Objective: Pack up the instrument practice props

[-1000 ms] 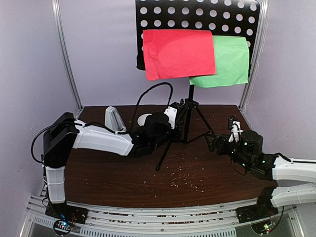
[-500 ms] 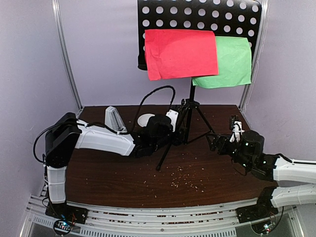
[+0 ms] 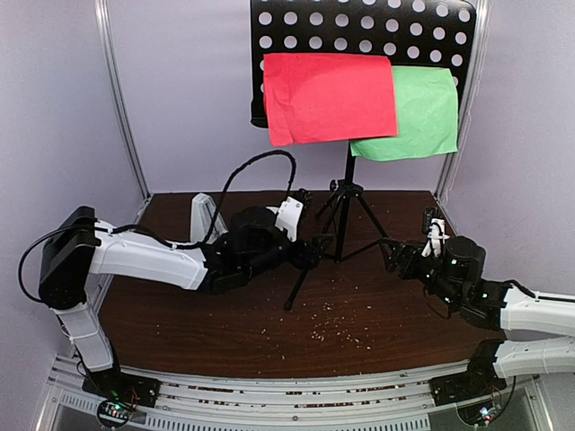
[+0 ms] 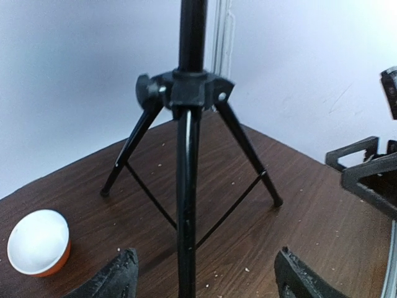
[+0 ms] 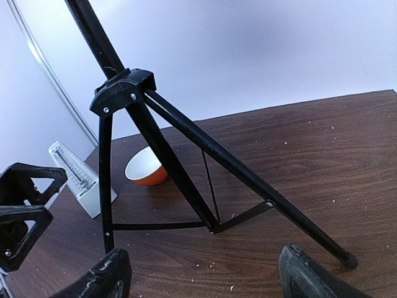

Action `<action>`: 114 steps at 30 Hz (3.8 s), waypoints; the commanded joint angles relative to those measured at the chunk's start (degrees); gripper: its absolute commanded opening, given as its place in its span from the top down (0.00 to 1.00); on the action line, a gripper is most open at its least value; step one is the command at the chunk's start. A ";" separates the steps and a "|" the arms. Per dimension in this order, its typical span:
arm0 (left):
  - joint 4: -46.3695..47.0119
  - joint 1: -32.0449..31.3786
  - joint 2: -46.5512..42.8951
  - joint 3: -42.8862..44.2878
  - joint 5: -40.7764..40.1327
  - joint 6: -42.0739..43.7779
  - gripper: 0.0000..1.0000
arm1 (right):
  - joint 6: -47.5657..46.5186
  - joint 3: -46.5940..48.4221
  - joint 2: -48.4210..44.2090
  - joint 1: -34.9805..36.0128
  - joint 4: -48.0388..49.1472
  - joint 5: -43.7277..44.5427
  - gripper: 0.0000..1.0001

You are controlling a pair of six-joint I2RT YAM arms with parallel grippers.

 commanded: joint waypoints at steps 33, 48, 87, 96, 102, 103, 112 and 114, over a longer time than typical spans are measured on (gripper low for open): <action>-2.65 0.31 -19.21 -8.67 8.77 2.85 0.23 | -1.03 37.34 7.58 -5.63 -11.23 -8.17 0.48; -12.91 0.32 -14.44 13.57 29.24 5.53 0.30 | -0.32 46.95 5.43 -5.61 -16.46 -14.28 0.50; -17.06 4.42 4.32 56.56 18.87 31.25 0.37 | -20.20 75.88 20.08 -5.43 -29.01 -10.67 0.47; -16.66 4.33 3.98 55.77 12.71 37.53 0.38 | -20.36 75.82 20.80 -5.43 -28.76 -10.33 0.47; -15.60 4.33 2.99 55.04 10.45 39.01 0.39 | -20.19 75.63 21.26 -5.43 -28.30 -10.51 0.47; -15.39 4.33 3.04 55.10 10.32 39.02 0.39 | -20.19 75.47 21.22 -5.43 -28.22 -10.46 0.47; -14.12 4.33 4.35 57.21 13.66 39.72 0.43 | -20.48 74.33 20.52 -5.43 -29.17 -9.40 0.47; -13.99 4.33 5.28 58.25 17.25 39.11 0.50 | -20.52 73.62 20.08 -5.43 -29.11 -8.92 0.47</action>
